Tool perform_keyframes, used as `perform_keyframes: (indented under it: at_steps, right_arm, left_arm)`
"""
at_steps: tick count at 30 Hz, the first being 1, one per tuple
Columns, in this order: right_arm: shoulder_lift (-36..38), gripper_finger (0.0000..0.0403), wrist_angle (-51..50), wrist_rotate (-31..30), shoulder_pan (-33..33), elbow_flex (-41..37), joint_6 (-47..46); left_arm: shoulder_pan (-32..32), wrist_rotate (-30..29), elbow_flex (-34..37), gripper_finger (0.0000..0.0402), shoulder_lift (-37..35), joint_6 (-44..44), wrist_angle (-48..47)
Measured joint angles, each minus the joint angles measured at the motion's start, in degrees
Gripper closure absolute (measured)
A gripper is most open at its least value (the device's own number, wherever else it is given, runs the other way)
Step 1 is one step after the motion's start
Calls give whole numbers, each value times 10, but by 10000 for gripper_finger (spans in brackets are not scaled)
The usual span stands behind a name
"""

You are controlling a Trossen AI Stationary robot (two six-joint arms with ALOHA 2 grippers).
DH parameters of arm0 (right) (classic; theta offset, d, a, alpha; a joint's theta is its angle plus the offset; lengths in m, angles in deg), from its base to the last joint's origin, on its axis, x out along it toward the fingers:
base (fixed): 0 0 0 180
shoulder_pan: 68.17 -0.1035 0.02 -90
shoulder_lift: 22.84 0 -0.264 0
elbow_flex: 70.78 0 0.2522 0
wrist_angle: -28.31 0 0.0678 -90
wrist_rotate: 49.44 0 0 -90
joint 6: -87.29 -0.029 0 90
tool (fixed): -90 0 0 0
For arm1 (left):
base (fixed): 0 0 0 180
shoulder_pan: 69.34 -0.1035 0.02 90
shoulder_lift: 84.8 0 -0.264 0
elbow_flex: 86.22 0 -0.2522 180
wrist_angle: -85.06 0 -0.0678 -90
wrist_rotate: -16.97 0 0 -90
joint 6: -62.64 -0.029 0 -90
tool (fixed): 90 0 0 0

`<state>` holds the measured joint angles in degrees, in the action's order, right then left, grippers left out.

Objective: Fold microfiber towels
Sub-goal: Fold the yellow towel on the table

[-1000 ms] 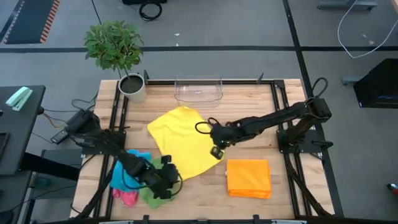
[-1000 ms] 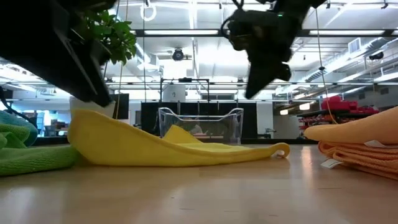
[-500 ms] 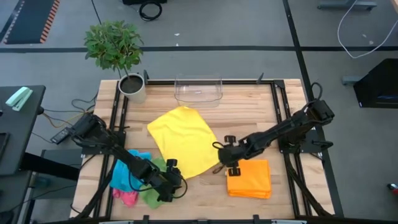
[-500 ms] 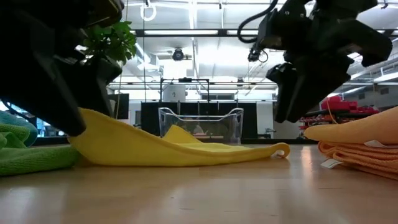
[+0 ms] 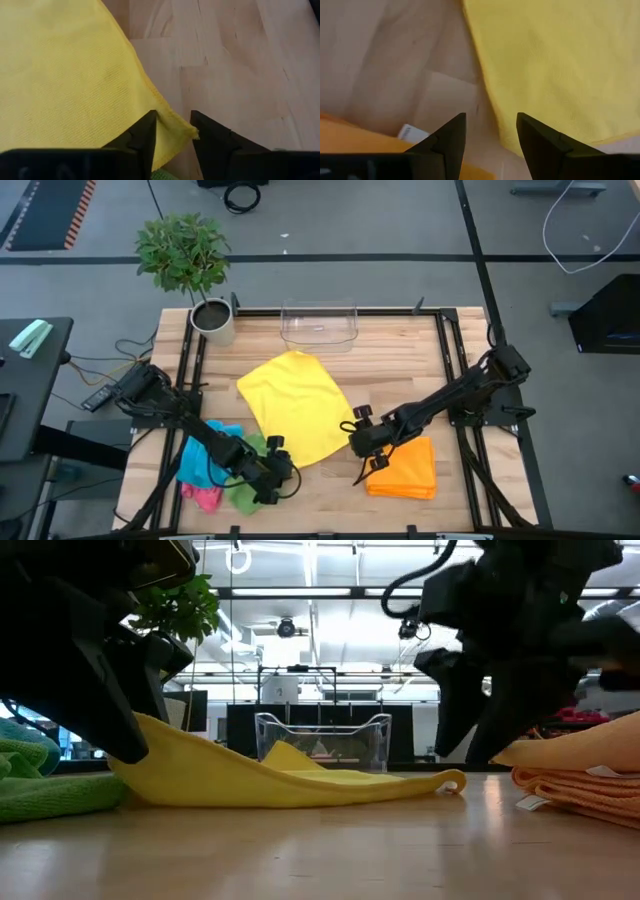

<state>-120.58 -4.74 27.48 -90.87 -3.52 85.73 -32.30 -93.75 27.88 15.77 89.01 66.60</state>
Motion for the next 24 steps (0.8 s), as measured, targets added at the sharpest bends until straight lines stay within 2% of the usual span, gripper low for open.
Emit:
perform_keyframes:
  at_steps: [7, 11, 15, 18, 20, 24]
  right_arm:
    - [-38, 222, -2, -8, 4, 0, 1]
    - [-45, 239, -2, -29, 5, 1, -13]
    - [-45, 283, -8, -79, 6, 0, -31]
    - [-45, 338, -15, -113, 8, 1, -28]
    - [-45, 379, -43, -113, 11, 11, -27]
    - [-37, 393, -119, -110, 25, 55, -3]
  left_arm:
    - [0, 0, 0, 342, 0, 0, -2]
    - [0, 0, 0, 373, 0, 0, -3]
    - [0, 0, 0, 394, 0, 1, -4]
    - [0, 0, 0, 394, -3, 14, -10]
    - [0, 0, 0, 395, -17, 17, -31]
    - [-9, -54, 1, 396, -73, 38, -106]
